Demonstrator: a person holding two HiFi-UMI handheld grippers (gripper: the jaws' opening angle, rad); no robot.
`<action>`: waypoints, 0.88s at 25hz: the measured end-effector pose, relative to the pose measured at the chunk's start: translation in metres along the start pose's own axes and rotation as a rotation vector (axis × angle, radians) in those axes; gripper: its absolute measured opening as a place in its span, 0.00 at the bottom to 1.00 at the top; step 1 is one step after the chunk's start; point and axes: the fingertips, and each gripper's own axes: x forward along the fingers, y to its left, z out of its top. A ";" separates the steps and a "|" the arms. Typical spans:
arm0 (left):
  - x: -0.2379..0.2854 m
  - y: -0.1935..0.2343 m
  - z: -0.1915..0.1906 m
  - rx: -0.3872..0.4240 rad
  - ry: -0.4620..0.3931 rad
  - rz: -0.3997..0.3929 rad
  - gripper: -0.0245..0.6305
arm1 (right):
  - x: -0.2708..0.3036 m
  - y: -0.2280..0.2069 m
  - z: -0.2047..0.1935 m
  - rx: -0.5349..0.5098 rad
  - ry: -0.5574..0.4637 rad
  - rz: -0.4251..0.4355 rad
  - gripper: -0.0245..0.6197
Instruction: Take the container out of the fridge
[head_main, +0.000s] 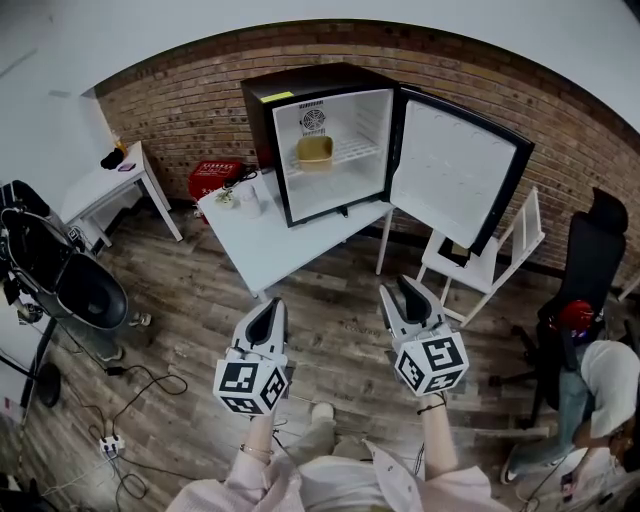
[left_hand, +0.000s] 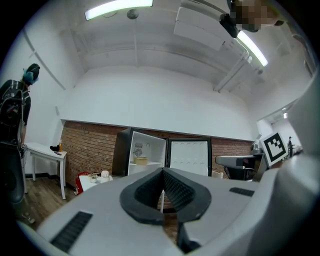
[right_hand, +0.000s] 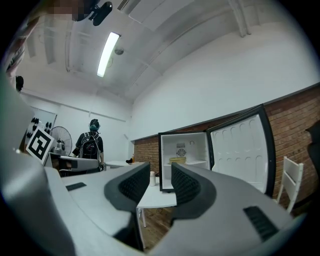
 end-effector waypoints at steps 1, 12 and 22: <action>0.002 0.001 -0.001 0.000 0.001 0.001 0.03 | 0.002 -0.002 -0.001 -0.005 -0.006 -0.004 0.24; 0.047 0.024 -0.017 -0.016 0.029 0.008 0.03 | 0.046 -0.024 -0.023 0.030 0.014 0.007 0.29; 0.138 0.064 -0.031 -0.045 0.064 0.001 0.03 | 0.130 -0.068 -0.040 0.042 0.039 0.007 0.29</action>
